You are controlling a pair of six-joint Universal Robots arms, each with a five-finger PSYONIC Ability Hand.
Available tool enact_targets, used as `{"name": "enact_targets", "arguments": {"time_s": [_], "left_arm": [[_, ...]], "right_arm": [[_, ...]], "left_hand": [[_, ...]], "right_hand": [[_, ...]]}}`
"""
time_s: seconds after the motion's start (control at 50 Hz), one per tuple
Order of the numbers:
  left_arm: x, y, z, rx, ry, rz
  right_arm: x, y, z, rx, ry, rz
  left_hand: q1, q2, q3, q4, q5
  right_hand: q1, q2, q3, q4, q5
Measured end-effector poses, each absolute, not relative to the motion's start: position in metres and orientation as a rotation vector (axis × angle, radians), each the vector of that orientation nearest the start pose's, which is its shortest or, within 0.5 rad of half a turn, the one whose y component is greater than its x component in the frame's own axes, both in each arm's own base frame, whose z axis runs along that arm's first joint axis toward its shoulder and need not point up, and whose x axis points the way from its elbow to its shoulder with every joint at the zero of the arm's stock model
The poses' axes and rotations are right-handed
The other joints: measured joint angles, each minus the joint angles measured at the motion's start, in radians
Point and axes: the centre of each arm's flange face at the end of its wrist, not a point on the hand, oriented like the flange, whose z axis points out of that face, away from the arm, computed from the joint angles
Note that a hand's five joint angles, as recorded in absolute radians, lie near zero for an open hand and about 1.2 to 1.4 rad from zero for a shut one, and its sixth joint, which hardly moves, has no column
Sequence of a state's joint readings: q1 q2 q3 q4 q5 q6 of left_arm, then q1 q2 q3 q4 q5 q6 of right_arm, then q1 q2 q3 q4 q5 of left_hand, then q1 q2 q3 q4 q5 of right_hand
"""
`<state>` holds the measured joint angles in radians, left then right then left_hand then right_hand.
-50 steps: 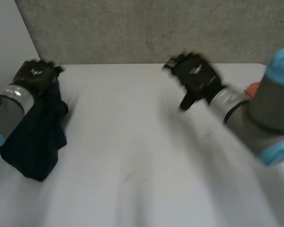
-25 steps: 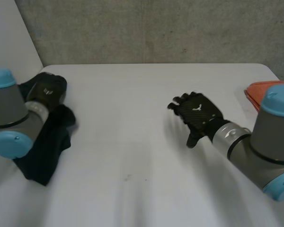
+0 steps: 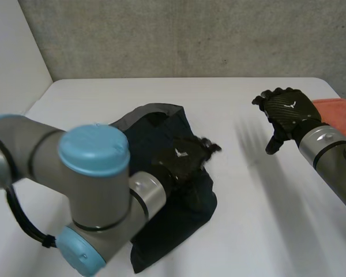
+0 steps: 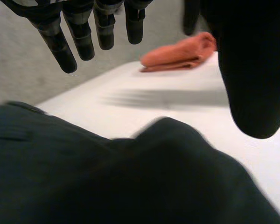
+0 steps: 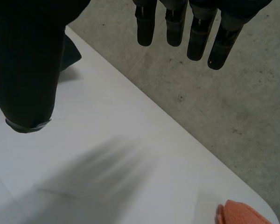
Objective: Fold the laundry.
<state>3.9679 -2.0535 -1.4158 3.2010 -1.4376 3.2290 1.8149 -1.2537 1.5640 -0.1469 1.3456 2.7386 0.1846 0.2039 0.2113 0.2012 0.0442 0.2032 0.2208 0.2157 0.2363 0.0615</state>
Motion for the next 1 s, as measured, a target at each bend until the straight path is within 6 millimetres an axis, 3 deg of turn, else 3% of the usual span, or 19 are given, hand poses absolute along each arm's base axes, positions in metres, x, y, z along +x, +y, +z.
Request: {"name": "enact_targets", "arguments": {"time_s": [0.08,0.18,0.3,0.4,0.54,0.7,0.76,0.82,0.86,0.94,0.96,0.98,1.0], "left_arm": [[-0.334,-0.213,0.224,1.104,2.580,-2.197],[-0.296,-0.246,0.250,0.815,2.471,-2.261],[-0.264,-0.272,0.256,0.613,2.415,-2.230],[-0.238,-0.290,0.244,0.493,2.434,-2.141],[-0.216,-0.293,0.219,0.419,2.503,-2.009],[-0.204,-0.287,0.201,0.390,2.555,-1.925],[-0.203,-0.282,0.196,0.378,2.585,-1.899],[-0.203,-0.281,0.194,0.372,2.597,-1.892],[-0.204,-0.277,0.191,0.353,2.625,-1.882],[-0.205,-0.275,0.190,0.334,2.647,-1.881],[-0.205,-0.275,0.190,0.331,2.650,-1.882],[-0.205,-0.275,0.190,0.330,2.651,-1.882],[-0.205,-0.275,0.190,0.328,2.653,-1.883]], "right_arm": [[0.236,-0.307,0.225,-0.972,2.108,-2.005],[0.252,-0.302,0.237,-1.028,2.020,-1.998],[0.278,-0.294,0.247,-1.113,1.909,-1.926],[0.318,-0.290,0.245,-1.215,1.818,-1.789],[0.367,-0.280,0.235,-1.317,1.730,-1.675],[0.404,-0.289,0.215,-1.357,1.667,-1.683],[0.420,-0.298,0.198,-1.375,1.651,-1.720],[0.423,-0.300,0.194,-1.379,1.652,-1.728],[0.429,-0.309,0.173,-1.409,1.670,-1.761],[0.431,-0.316,0.153,-1.441,1.696,-1.786],[0.431,-0.319,0.147,-1.448,1.708,-1.798],[0.431,-0.319,0.146,-1.449,1.710,-1.800],[0.431,-0.321,0.143,-1.451,1.723,-1.810]], "left_hand": [[0.000,0.000,0.000,0.000,0.000],[0.000,0.000,0.000,0.000,0.000],[0.000,0.000,0.000,0.000,0.000],[0.000,0.000,0.000,0.000,0.000],[0.000,0.000,0.000,0.000,0.000],[0.004,0.000,0.000,0.000,0.000],[0.003,0.000,0.000,0.000,0.000],[0.003,0.000,0.000,0.000,0.000],[0.003,0.000,0.000,0.000,0.000],[0.003,0.000,0.000,0.000,0.000],[0.003,0.000,0.000,0.000,0.000],[0.003,0.000,0.000,0.000,0.000],[0.003,0.000,0.000,0.000,0.000]], "right_hand": [[0.000,0.000,0.000,0.000,0.000],[0.000,0.000,0.000,0.000,0.000],[0.000,0.000,0.000,0.000,0.000],[0.000,0.000,0.000,0.000,0.000],[0.000,0.000,0.000,0.000,0.000],[0.000,0.000,0.000,0.000,0.000],[0.000,0.000,0.000,0.000,0.000],[0.000,0.000,0.000,0.000,0.000],[0.002,0.004,0.007,0.003,0.003],[0.203,0.237,0.242,0.222,0.211],[0.470,0.539,0.512,0.490,0.457],[0.521,0.583,0.574,0.553,0.514],[0.641,0.792,0.772,0.745,0.702]]}}
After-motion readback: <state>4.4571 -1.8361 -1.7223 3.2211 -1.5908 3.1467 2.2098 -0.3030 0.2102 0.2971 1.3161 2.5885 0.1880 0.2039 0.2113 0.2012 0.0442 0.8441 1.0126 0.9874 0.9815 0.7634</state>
